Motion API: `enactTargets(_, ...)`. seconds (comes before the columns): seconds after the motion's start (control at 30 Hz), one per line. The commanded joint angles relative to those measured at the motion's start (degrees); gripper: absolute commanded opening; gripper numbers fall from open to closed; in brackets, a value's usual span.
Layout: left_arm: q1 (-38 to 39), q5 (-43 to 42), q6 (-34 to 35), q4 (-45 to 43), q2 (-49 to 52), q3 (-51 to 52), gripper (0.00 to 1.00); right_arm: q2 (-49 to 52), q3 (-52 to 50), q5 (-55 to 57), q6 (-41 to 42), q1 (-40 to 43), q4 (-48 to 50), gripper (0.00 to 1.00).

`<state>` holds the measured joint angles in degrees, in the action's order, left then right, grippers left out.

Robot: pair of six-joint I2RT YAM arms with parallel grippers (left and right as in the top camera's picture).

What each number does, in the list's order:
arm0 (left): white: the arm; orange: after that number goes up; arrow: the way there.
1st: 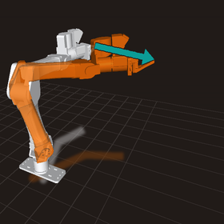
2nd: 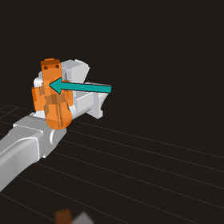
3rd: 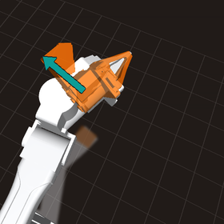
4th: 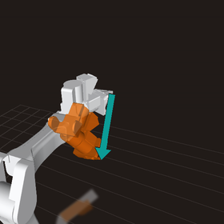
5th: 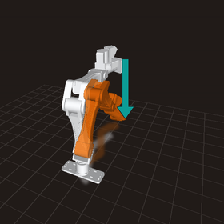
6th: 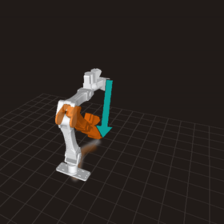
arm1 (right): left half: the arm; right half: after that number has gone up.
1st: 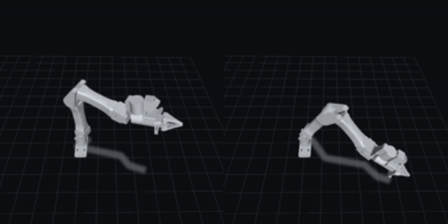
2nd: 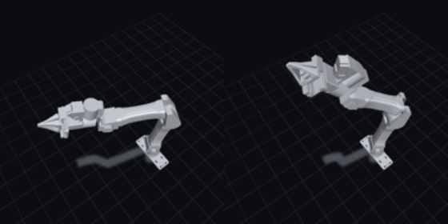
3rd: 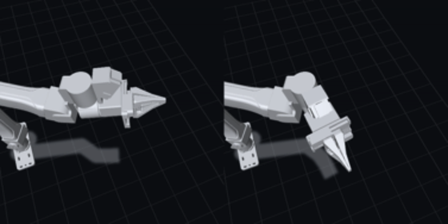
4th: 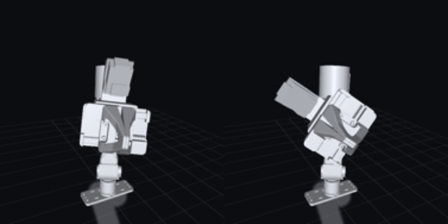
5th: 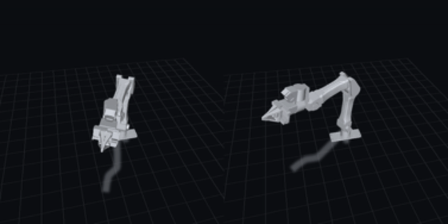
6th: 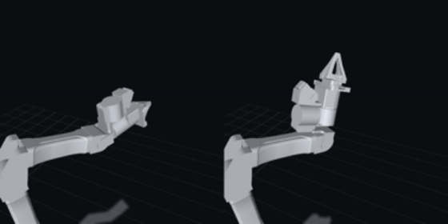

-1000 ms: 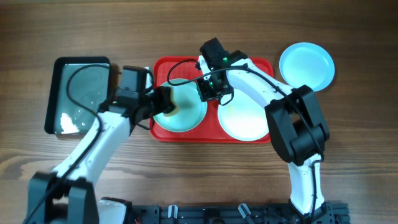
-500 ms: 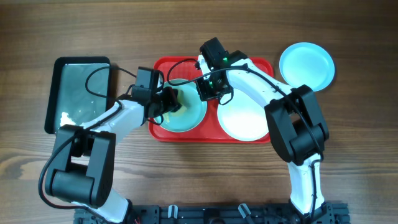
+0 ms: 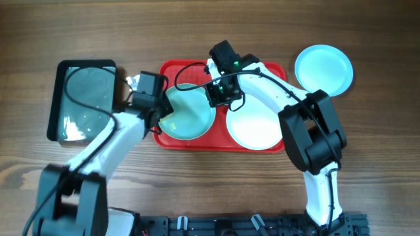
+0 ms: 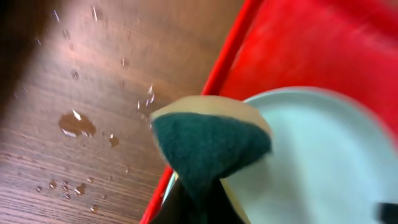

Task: Clean dirty plates on tray and stack at the side
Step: 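Scrub the back blue plate with the sponge in the left gripper, then lift the blue plate with the right gripper and stack it on the first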

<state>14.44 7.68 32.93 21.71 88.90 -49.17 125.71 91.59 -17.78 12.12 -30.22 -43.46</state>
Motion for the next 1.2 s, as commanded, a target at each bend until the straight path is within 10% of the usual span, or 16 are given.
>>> enactTargets(0.0, -0.4, -16.5, 0.4, -0.6, -2.6, 0.4, 0.04, 0.8, -0.1, -0.1, 0.5, 0.1, 0.2, 0.04)
enactTargets(0.33, 2.6, -19.8, 0.5, -0.3, 8.2, 1.7, 0.04, 0.8, -0.1, -0.1, 0.5, 0.1, 0.1, 0.04)
enactTargets(0.73, 2.6, 16.2, -1.4, 4.7, 2.5, 1.5, 0.04, 0.8, -0.1, 0.9, 0.3, 0.2, 0.1, 0.04)
enactTargets(1.17, -2.7, 5.3, 2.7, 4.7, -19.1, 1.5, 0.04, -3.5, 2.7, 6.1, -8.1, 0.8, 1.1, 0.04)
